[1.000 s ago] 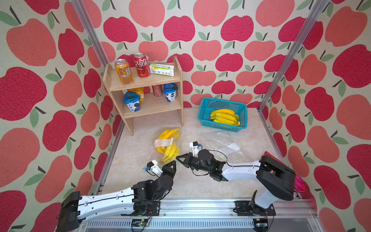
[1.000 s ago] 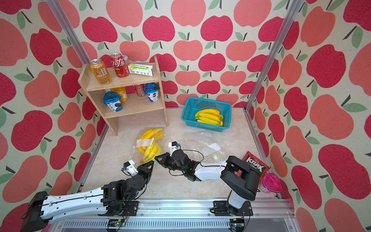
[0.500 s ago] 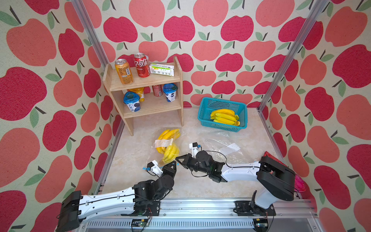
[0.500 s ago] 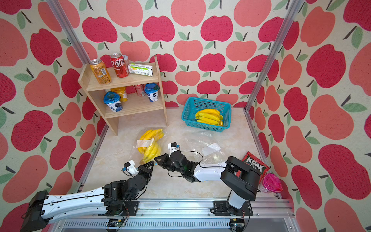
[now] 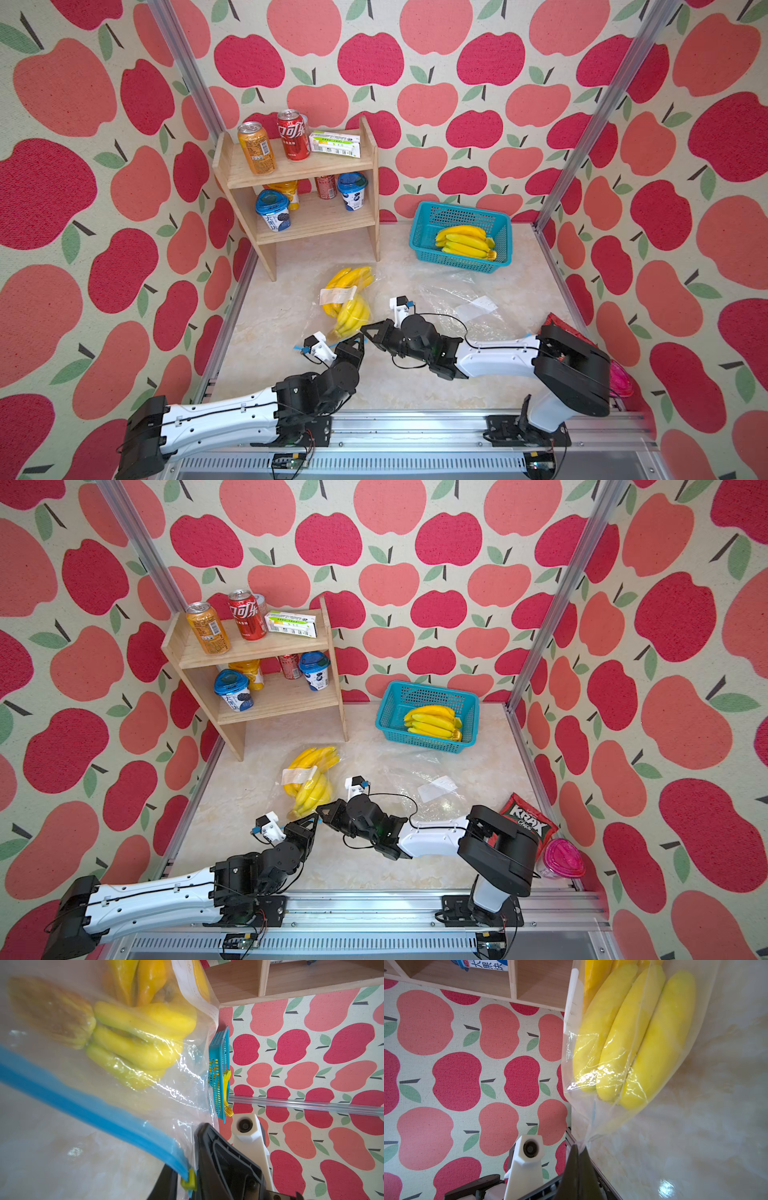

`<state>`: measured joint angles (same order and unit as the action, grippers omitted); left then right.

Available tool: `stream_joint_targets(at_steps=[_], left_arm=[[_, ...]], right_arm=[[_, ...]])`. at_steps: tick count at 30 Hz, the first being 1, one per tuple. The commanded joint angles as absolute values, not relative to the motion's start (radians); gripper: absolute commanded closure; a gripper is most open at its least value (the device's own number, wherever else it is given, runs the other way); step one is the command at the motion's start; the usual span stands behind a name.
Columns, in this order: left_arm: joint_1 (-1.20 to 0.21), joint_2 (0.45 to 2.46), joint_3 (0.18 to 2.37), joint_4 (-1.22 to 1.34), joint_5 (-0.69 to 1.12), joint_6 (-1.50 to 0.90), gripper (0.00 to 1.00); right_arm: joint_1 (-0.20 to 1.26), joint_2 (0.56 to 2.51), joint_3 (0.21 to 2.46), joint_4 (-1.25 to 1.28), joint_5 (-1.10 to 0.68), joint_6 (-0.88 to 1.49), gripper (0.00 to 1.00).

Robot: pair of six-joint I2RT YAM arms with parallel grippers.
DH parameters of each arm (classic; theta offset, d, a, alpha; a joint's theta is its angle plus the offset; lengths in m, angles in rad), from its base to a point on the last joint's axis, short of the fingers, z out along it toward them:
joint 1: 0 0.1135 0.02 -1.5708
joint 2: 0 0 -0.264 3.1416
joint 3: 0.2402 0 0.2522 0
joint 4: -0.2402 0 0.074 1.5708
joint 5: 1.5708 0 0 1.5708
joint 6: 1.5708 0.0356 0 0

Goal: Open the zip-top bag and take out the banana
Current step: Unzip the zipper on the zipper food storage bag.

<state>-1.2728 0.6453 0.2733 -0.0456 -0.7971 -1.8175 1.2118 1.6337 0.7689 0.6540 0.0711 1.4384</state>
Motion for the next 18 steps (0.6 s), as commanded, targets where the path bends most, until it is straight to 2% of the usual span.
stream_joint_targets(at_steps=[1,15,18], left_arm=[[-1.28,0.634,0.265,-0.07,-0.811,-1.807,0.83],[-1.279,0.623,0.262,-0.109,-0.817,-1.839,0.9],[-1.28,0.585,0.257,-0.158,-0.829,-1.854,0.9]], right_arm=[[1.223,1.619,0.796,0.655,0.084,1.446,1.0],[1.213,1.603,0.776,0.666,0.081,1.441,1.0],[1.155,1.587,0.763,0.665,0.005,1.454,1.0]])
